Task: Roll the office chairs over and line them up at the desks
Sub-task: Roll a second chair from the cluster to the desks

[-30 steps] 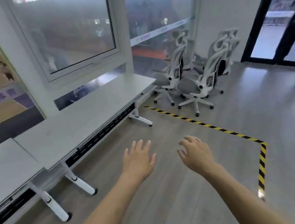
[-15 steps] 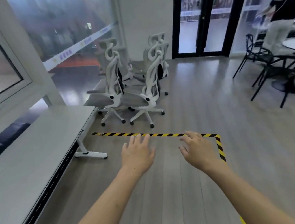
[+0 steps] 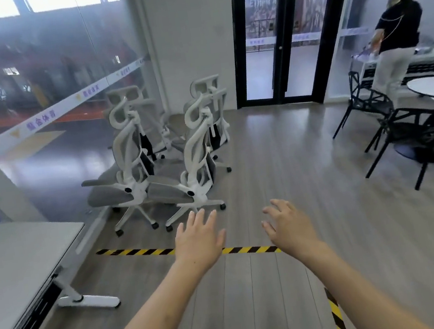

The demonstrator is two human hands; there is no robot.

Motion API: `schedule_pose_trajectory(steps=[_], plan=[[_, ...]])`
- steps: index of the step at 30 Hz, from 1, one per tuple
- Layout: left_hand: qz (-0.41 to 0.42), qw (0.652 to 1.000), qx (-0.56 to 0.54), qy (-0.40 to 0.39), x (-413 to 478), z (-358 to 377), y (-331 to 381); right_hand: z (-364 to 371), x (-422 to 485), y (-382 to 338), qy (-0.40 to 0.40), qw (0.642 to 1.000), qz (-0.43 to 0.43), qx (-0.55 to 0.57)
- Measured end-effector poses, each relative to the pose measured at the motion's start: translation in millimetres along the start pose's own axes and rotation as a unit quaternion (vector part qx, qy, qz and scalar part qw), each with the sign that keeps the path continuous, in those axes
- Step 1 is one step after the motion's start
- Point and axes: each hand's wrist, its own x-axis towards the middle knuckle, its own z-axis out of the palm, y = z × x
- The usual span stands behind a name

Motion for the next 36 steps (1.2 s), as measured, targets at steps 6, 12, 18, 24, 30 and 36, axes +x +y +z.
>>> schedule_pose_trajectory(steps=[6, 12, 18, 24, 30, 36], plan=[[-0.025, 1.000, -0.008, 0.000, 147.8, 6.4, 21.4, 3.8, 144.7, 65.4, -0.031, 0.999, -0.018, -0.009], [-0.022, 1.000, -0.013, 0.014, 305.6, 23.2, 24.0, 23.2, 310.6, 113.7, -0.025, 0.998, -0.049, -0.005], [-0.055, 0.998, 0.012, 0.018, 470.4, 27.3, 17.6, 38.5, 479.8, 146.4, -0.033, 0.997, -0.071, -0.009], [-0.106, 0.994, -0.001, -0.008, 591.7, 33.2, 12.3, 51.2, 620.4, 160.3, -0.032, 0.992, -0.123, 0.012], [-0.166, 0.986, 0.008, -0.018, 685.5, 47.6, -1.8, 78.8, 746.3, 167.5, -0.057, 0.979, -0.194, 0.017], [-0.283, 0.959, 0.003, -0.017, 787.3, 69.1, -8.7, 116.0, 893.2, 165.2, -0.105, 0.948, -0.300, 0.021]])
